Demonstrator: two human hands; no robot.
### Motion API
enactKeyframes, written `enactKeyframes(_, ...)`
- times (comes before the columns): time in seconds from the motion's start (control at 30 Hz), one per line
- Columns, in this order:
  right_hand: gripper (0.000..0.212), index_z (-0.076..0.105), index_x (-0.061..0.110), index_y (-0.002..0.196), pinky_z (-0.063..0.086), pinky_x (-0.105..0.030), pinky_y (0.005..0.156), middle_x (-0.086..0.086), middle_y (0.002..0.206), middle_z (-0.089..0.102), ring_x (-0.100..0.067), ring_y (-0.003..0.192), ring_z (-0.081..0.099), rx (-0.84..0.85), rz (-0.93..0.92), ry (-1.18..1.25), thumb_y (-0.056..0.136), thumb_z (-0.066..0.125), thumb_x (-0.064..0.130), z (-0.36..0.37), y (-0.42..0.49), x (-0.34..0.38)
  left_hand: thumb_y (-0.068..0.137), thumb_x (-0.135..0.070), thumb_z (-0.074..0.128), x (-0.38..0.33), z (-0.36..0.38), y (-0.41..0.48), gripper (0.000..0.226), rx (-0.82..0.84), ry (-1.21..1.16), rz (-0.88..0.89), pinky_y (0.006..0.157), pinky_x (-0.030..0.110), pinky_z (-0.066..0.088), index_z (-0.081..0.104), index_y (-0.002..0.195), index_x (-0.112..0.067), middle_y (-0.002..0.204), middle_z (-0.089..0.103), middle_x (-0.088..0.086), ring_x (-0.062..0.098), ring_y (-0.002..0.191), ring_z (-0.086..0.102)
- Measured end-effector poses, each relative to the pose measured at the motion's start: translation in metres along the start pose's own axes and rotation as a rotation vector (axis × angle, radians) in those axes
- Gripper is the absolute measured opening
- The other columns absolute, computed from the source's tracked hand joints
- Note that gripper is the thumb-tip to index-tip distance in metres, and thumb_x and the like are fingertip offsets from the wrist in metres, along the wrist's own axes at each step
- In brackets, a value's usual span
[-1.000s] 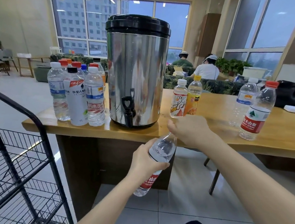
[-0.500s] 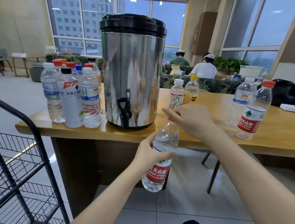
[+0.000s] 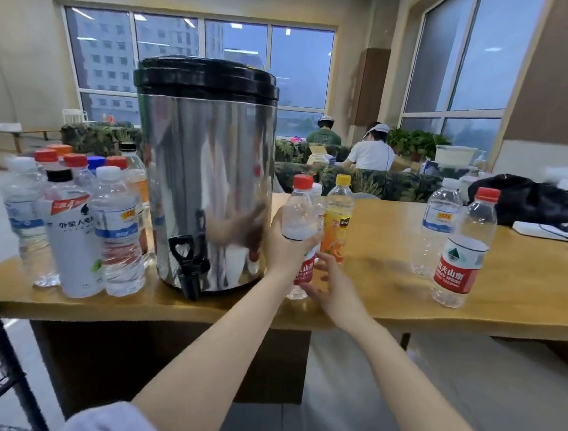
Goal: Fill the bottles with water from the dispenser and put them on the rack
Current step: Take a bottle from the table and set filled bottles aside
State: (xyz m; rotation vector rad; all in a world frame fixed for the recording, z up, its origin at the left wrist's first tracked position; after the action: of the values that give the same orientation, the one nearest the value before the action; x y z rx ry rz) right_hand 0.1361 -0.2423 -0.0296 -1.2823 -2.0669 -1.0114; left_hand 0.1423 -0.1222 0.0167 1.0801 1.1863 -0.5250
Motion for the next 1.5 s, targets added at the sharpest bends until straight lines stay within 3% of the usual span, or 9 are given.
enactKeyframes(0.17,0.063,0.032,0.027,0.144,0.050,-0.029,0.084,0.003,0.129,0.060,-0.017,0.111,0.060,-0.107,-0.045,-0.159,0.091,0.066,0.022,0.010,0.035,-0.025,0.079,-0.022,0.081,0.040,0.022,0.014,0.077,0.027,0.004,-0.039,0.092,0.022,0.050,0.035,0.141,-0.020,0.133,0.052,-0.003,0.012,0.121,0.050)
enactKeyframes(0.3,0.048,0.044,0.028,0.136,0.048,-0.025,0.080,0.005,0.126,0.063,-0.017,0.109,0.062,-0.240,-0.089,-0.281,0.092,0.063,0.024,0.012,0.051,-0.037,0.086,-0.020,0.073,0.080,0.026,0.011,0.074,0.101,0.132,-0.128,0.105,0.037,0.043,0.029,0.146,-0.018,0.141,0.049,0.003,0.022,0.132,0.046)
enactKeyframes(0.5,0.039,0.050,0.024,0.130,0.044,-0.026,0.076,0.005,0.118,0.066,-0.017,0.105,0.061,-0.208,-0.082,-0.284,0.093,0.060,0.024,0.010,0.059,-0.048,0.092,-0.033,0.064,0.085,0.034,0.019,0.101,0.134,0.286,-0.211,0.115,0.044,0.028,-0.013,0.155,-0.014,0.160,0.021,0.008,0.028,0.147,0.024)
enactKeyframes(0.73,0.036,0.053,0.030,0.128,0.048,-0.029,0.080,0.011,0.113,0.065,-0.012,0.104,0.057,-0.293,-0.049,-0.251,0.094,0.059,0.022,-0.023,0.023,-0.060,0.098,-0.026,0.055,0.064,0.034,-0.031,0.089,0.062,0.363,0.015,0.121,0.039,0.014,-0.013,0.155,-0.016,0.164,-0.011,0.002,0.017,0.151,-0.007)
enactKeyframes(0.87,0.035,0.056,0.023,0.125,0.046,-0.029,0.088,0.010,0.115,0.062,-0.009,0.107,0.053,-0.432,-0.078,-0.198,0.092,0.058,0.013,-0.058,-0.012,-0.069,0.099,-0.023,0.054,0.049,0.055,-0.063,0.074,0.054,0.342,0.209,0.119,0.030,0.014,0.008,0.156,-0.021,0.164,0.005,-0.001,0.008,0.149,0.002)
enactKeyframes(1.13,0.045,0.042,0.004,0.122,0.029,-0.019,0.090,-0.007,0.120,0.043,-0.009,0.107,0.033,-0.836,0.065,-0.101,0.084,0.063,-0.001,-0.139,-0.052,-0.116,0.102,-0.034,0.047,0.019,0.159,-0.081,0.053,0.407,0.145,-0.033,0.112,0.035,0.035,0.031,0.150,-0.016,0.149,0.042,0.002,0.017,0.136,0.041)
enactKeyframes(1.23,0.067,0.029,0.003,0.141,0.029,-0.028,0.106,-0.014,0.143,0.035,-0.020,0.128,0.030,-0.782,0.215,0.053,0.083,0.063,-0.001,-0.159,-0.039,-0.133,0.103,-0.036,0.045,0.004,0.193,-0.076,0.057,0.520,0.096,-0.101,0.110,0.031,0.033,0.028,0.152,-0.013,0.153,0.038,0.003,0.017,0.139,0.037)
enactKeyframes(1.33,0.082,0.015,0.010,0.151,0.036,-0.024,0.092,-0.009,0.146,0.038,-0.019,0.122,0.042,-0.617,0.287,0.251,0.083,0.057,-0.007,-0.168,-0.025,-0.138,0.102,-0.038,0.048,-0.009,0.216,-0.071,0.064,0.606,0.000,-0.152,0.099,0.023,0.031,0.021,0.154,-0.013,0.147,0.037,-0.009,0.006,0.130,0.035)
enactKeyframes(1.5,0.073,0.038,0.021,0.141,0.043,-0.013,0.084,0.002,0.123,0.055,-0.013,0.108,0.054,-0.537,0.208,0.220,0.079,0.038,-0.017,-0.160,-0.018,-0.141,0.082,-0.050,0.073,0.003,0.227,-0.057,0.058,0.587,-0.033,-0.138,0.095,0.031,0.050,0.043,0.128,-0.031,0.118,0.062,-0.010,0.015,0.113,0.060)
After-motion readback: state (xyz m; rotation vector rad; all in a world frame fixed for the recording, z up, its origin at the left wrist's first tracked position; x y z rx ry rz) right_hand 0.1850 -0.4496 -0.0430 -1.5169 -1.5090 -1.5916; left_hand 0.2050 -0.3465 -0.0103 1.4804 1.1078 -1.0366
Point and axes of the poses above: each hand's wrist, its own y-axis towards the middle knuckle, its own z-axis out of the palm, x = y × z, the point moved 3 cm from there along y, towards the middle knuckle
